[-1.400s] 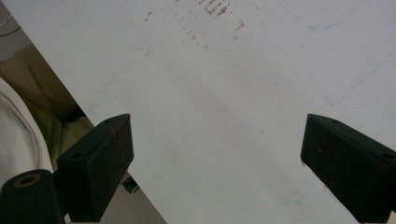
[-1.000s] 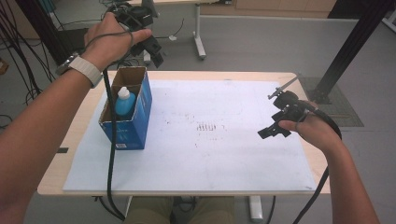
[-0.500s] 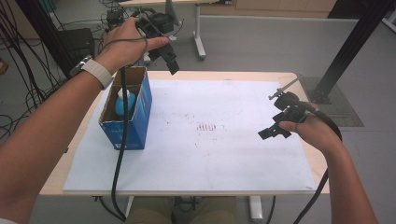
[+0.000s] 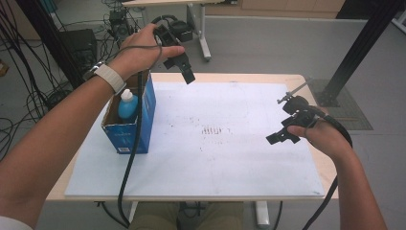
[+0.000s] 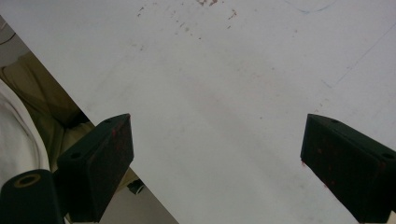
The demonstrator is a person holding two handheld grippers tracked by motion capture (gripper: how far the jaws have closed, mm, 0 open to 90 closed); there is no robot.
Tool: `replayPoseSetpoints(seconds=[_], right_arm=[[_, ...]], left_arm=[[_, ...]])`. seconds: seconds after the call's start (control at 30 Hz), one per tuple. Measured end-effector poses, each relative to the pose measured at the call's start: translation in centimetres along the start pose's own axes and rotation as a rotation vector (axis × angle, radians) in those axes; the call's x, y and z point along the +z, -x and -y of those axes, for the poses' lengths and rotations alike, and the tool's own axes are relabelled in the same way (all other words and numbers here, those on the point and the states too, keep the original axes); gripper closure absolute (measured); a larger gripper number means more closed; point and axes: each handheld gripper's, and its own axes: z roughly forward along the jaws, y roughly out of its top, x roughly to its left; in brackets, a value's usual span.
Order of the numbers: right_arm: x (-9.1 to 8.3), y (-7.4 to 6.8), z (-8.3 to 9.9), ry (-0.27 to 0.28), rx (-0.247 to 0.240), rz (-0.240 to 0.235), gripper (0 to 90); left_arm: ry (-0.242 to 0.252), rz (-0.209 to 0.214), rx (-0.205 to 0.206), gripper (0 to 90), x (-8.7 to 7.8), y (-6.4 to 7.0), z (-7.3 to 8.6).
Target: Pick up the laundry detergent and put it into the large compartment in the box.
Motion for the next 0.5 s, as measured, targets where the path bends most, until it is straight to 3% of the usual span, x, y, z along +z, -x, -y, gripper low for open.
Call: replayPoseSetpoints(seconds=[0.5], right_arm=[[0.3, 0.0, 0.3, -0.001, 0.009, 0.002, 9.4]], left_arm=[[-0.016, 0.034, 0.155, 6.2, 2.4, 0.6, -0.4]])
